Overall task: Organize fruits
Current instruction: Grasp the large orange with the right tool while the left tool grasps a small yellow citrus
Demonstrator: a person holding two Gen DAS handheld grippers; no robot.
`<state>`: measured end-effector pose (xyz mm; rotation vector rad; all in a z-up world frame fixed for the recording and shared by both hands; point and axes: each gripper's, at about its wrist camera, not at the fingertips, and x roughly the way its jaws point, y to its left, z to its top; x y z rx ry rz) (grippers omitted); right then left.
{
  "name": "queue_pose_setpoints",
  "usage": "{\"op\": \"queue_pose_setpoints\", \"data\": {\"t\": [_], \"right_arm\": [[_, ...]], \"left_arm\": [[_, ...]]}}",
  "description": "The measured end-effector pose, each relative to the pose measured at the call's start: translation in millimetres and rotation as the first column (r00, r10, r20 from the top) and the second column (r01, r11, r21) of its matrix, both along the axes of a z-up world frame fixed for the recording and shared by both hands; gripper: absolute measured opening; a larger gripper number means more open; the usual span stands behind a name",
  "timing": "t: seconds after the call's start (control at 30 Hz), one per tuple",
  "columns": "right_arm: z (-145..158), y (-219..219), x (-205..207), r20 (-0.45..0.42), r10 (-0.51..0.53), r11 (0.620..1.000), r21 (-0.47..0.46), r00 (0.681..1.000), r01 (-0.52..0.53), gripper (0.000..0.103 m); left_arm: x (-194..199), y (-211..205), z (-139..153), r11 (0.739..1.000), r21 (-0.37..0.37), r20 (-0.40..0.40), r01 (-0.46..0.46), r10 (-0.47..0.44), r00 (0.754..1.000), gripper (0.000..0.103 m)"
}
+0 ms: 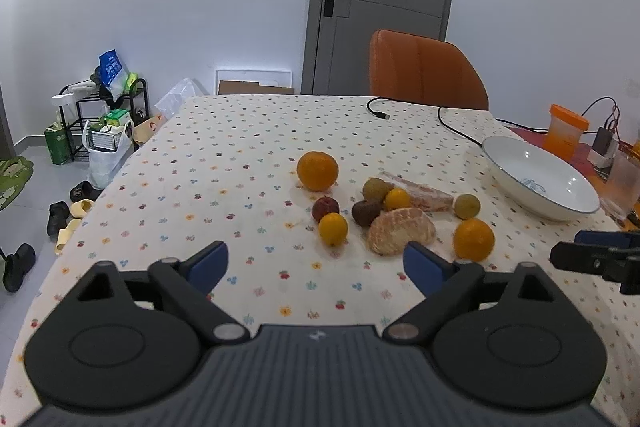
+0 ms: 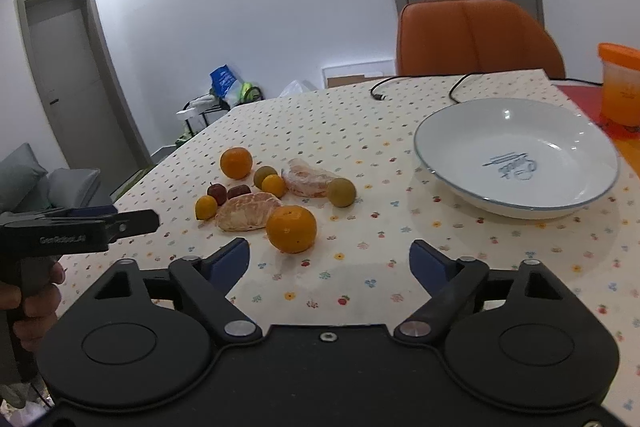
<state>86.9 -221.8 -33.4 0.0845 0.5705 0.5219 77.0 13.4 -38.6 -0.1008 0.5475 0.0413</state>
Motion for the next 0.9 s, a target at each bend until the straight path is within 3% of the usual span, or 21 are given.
{"op": "queue_pose_setpoints", "data": {"t": [0.23,0.33,0.6,0.73,0.9], "right_arm": [[-8,13,21,-0.027,0.040,0.999,0.018,0.999,-0.040,0.076],[-11,19,28,-0.036,0.061,0.998,0.022,0.997,-0.060,0.074],[-17,30,44,-0.063,0.107,0.994,0.030,0.992,-0.105,0.065],[-20,36,51,-0.080,0.124,0.992,0.035,0.989,-0.122,0.059],[-22,43,54,-0.085,0.147,0.989,0.034,0.986,-0.144,0.057]], "left_arm": [[23,3,-9,1.000,-0.010,-0.025,-0.021,0.021,0.999,0.066],[31,4,-13,1.000,-0.010,-0.033,-0.027,0.027,0.999,0.060],[48,3,-19,1.000,-0.018,-0.052,-0.026,0.025,0.998,0.056],[57,1,-23,0.999,-0.030,-0.070,-0.015,0.013,0.997,0.044],[63,2,-28,0.998,-0.053,-0.079,-0.027,0.023,0.997,0.038]]}}
